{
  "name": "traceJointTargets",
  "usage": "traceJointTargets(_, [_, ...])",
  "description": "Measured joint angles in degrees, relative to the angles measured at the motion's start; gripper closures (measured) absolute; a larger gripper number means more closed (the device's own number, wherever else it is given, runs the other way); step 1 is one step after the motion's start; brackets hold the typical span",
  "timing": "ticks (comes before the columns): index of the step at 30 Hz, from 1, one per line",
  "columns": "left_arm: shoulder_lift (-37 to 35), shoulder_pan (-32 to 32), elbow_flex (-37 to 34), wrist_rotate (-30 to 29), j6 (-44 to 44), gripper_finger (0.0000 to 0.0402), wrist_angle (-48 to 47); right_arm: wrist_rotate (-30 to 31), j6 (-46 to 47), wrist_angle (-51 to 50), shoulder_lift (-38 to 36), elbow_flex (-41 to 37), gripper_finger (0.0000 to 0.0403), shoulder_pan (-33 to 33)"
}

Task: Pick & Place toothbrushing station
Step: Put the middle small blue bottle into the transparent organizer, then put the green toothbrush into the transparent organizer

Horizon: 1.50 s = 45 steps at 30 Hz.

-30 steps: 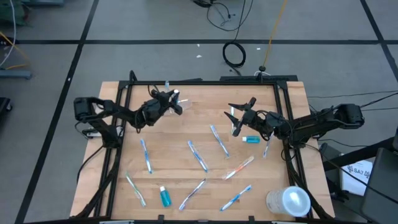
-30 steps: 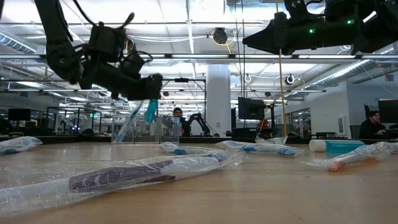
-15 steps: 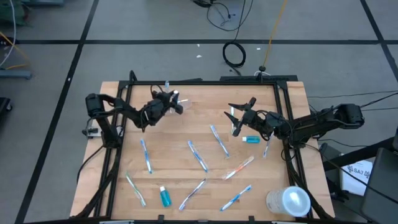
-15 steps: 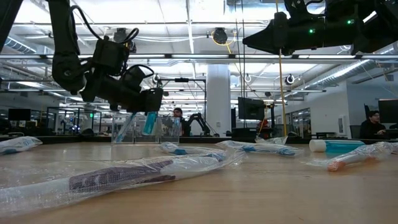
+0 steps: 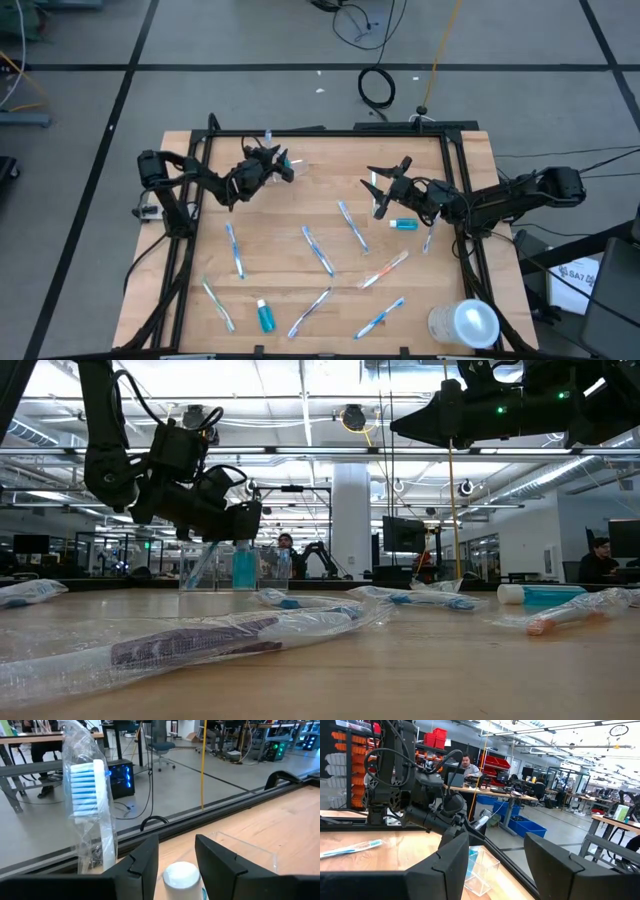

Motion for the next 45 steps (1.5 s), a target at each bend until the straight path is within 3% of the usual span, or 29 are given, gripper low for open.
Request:
traceJointTargets(7, [-2.5,-0.7,0.0,0.0,4.4,0.0270,0.0,0.0,0.0,0.0,0.0,0.0,0.0220,0.0])
traceJointTargets(19, [-17.5,-7.3,0.0,0.1,7.7,0.0270,-0.7,0.0,-0.2,0.0,0.0,0.0,0.0220,0.0])
traceJointTargets(26, [-25.3,-13.7,0.0,7.9,7.5,0.0270,-8.3,0.0,-0.2,-0.1,0.0,0.0,0.0220,0.0])
traceJointTargets(29, [-27.7,-16.9,0.0,8.7,6.1,0.0270,-13.3,0.0,-0.2,0.0,0.0,0.0,0.0220,0.0])
traceJointTargets(35, [-29.7,-24.0,0.0,9.5,1.6,0.0270,-21.2,0.0,-0.2,0.0,0.0,0.0,0.0220,0.0])
traceJointTargets(45, [-29.8,-31.5,0.0,9.3,-0.3,0.0270,-21.7,0.0,2.1,-2.3,0.0,0.0,0.0220,0.0])
